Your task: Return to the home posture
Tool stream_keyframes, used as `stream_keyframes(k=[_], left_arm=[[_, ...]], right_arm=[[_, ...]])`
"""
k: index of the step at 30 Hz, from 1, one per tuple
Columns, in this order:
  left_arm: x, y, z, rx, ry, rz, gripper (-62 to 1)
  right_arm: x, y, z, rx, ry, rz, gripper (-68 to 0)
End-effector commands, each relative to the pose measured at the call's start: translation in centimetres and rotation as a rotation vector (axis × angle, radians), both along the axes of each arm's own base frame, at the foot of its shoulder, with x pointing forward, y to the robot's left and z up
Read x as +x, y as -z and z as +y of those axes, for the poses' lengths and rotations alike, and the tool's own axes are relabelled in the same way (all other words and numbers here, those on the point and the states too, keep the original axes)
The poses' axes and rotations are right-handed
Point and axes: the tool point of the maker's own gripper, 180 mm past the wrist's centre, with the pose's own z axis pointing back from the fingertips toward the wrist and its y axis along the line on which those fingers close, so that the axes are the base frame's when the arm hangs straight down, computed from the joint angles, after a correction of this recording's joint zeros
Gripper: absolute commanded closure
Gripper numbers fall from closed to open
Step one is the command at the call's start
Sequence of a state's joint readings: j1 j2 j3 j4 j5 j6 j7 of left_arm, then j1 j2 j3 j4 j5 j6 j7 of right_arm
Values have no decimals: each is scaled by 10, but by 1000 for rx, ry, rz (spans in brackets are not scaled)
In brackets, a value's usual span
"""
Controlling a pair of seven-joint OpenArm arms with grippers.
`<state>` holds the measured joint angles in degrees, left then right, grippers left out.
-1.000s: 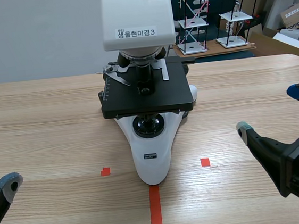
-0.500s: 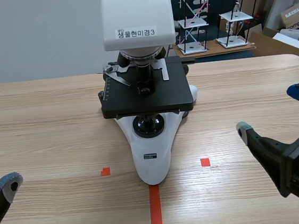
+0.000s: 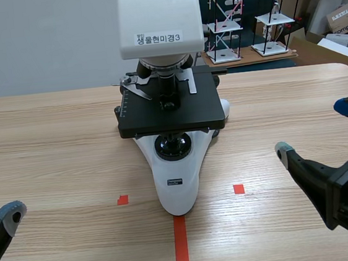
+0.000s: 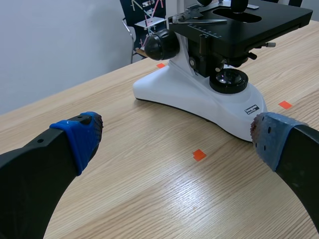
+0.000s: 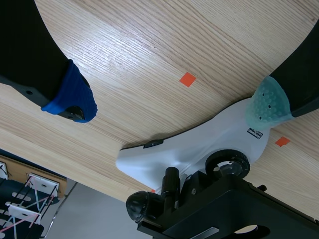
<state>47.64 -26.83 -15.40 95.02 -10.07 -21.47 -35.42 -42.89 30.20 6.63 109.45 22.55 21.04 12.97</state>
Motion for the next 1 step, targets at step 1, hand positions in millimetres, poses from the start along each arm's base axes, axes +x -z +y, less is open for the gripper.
stream_keyframes(k=[1], left_arm=[[2,-11,-4,-25,7,-32,-623]], right_arm=[[1,-8,1,7,-8,-22,-671]])
